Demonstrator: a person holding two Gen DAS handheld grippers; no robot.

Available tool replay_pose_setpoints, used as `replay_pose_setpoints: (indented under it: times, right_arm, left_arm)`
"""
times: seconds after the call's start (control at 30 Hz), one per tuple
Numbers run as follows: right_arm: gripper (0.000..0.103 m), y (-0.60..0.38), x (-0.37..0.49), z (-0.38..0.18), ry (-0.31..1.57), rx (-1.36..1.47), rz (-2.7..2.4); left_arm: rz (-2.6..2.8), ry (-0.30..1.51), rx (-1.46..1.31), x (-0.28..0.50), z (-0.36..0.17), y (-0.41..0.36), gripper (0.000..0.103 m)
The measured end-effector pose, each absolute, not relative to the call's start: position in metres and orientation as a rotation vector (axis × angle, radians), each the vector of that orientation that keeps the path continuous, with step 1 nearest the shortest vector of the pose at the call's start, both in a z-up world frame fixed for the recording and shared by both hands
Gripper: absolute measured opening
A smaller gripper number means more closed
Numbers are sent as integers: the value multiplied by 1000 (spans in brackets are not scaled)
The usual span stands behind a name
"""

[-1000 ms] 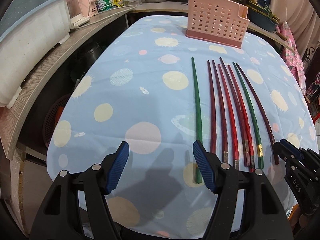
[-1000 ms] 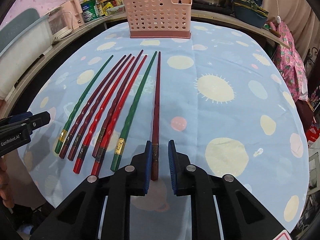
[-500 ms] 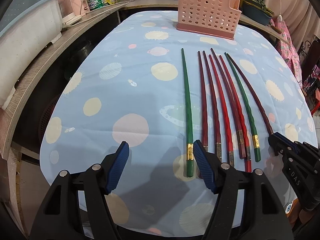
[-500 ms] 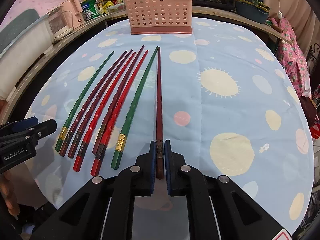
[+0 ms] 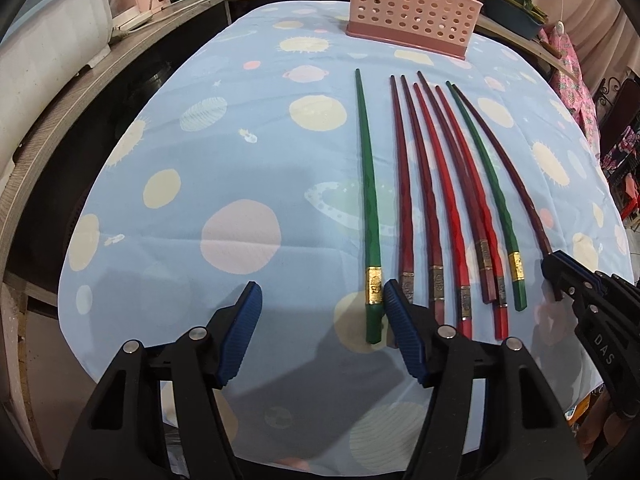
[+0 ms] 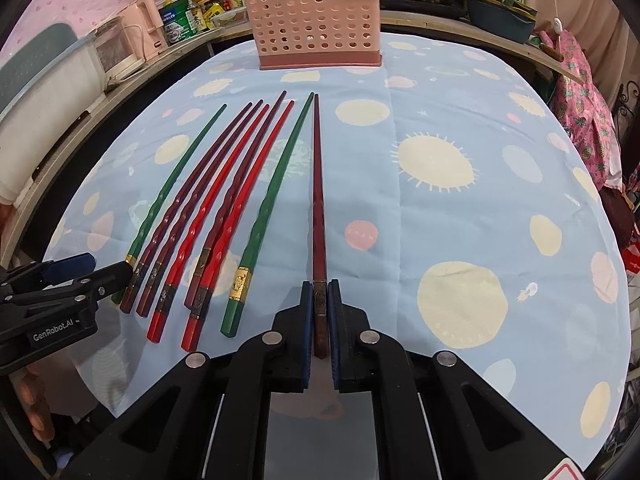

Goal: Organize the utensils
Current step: 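Grasp a dark brown chopstick with the right tool while the left grasps a green chopstick, then lift both chopsticks and carry them over the pink basket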

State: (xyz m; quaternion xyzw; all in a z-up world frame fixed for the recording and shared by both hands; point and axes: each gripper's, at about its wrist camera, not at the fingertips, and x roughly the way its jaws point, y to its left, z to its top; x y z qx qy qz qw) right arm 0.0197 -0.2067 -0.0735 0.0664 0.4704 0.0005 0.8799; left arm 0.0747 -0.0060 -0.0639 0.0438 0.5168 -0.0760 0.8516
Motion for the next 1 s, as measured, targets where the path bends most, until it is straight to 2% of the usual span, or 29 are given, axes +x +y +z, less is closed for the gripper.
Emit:
replay_pose_setpoints:
  times: [0.2, 0.37, 0.43, 0.47, 0.73, 1.0]
  right_arm:
    - [7, -207, 20, -74, 980, 138, 1]
    - [7, -207, 20, -74, 981, 141, 2]
    - [7, -207, 19, -73, 981, 141, 3]
    - [7, -207, 19, -73, 981, 141, 3]
    - [7, -210, 17, -64, 965, 143, 2]
    - [7, -223, 15, -25, 878, 166, -10]
  left_arm:
    - [-155, 1072, 111, 74, -64, -6, 50]
    - [-163, 1071, 98, 76, -62, -3, 28]
    - [-168, 1076, 90, 77, -61, -2, 13]
    - [-172, 1079, 84, 78, -61, -1, 11]
    - [-186, 1085, 50, 78, -54, 4, 9]
    - [-189, 1036, 9, 81, -23, 12, 8]
